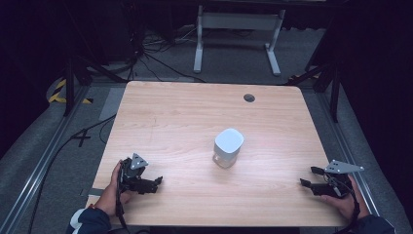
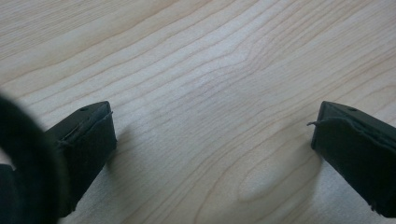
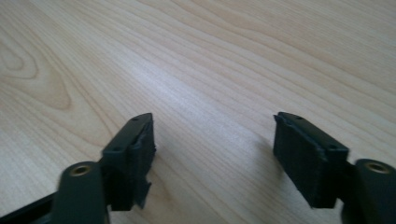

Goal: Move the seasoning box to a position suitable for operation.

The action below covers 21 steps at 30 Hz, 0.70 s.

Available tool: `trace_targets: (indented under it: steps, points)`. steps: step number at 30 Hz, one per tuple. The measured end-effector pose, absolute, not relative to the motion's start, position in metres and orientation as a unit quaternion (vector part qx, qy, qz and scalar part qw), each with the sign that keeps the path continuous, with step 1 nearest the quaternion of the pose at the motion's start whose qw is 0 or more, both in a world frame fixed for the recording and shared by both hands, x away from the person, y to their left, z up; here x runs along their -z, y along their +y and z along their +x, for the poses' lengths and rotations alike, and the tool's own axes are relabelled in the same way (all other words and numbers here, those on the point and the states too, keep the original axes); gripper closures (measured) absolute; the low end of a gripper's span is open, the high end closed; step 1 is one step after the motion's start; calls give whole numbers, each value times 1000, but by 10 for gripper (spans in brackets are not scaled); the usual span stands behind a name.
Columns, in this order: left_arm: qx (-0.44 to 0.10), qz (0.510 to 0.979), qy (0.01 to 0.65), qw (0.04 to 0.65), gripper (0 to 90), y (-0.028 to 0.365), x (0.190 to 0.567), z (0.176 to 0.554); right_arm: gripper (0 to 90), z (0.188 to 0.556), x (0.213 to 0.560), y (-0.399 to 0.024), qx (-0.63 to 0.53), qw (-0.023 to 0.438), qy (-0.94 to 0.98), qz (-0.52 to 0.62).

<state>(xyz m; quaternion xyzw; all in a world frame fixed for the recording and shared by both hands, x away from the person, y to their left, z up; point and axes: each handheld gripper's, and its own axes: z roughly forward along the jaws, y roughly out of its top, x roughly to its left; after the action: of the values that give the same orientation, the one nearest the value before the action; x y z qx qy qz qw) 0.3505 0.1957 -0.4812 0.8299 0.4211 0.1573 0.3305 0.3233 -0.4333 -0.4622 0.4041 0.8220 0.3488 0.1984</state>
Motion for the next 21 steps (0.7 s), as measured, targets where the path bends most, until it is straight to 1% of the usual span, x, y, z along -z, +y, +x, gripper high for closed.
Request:
trace_targets:
  steps: [1,2,4,5,6,8,11,12,14,17,19,20,21]
  points:
    - [-153,829,423,331,0,194,481,350,333,324,461,-432,-349,200,821,406]
    - [-156,834,412,332,1,193,481,350,373,326,458,-431,-353,202,819,405]
    - [-156,839,397,338,2,190,482,350,482,329,451,-428,-373,207,812,399]
    - [-156,839,397,338,3,190,482,350,482,329,451,-428,-373,207,812,399]
    - [-149,840,399,337,3,188,481,349,573,336,441,-423,-396,211,804,390]
    - [-147,839,400,337,3,188,481,349,659,341,434,-419,-412,213,802,377]
    - [-147,842,397,335,3,188,481,349,750,351,424,-408,-438,206,796,363]
    - [-155,843,391,336,3,189,481,350,782,355,420,-405,-448,198,794,360]
    - [-155,842,393,335,3,188,481,349,838,365,413,-397,-458,201,794,344]
    - [-149,841,395,337,3,188,481,349,879,377,403,-383,-468,207,795,325]
    - [-147,839,400,338,3,187,482,348,886,381,399,-377,-472,209,795,317]
    - [-149,840,397,339,3,187,482,349,891,390,389,-363,-490,209,790,303]
    - [-149,840,397,339,3,187,482,349,891,390,389,-363,-490,209,790,303]
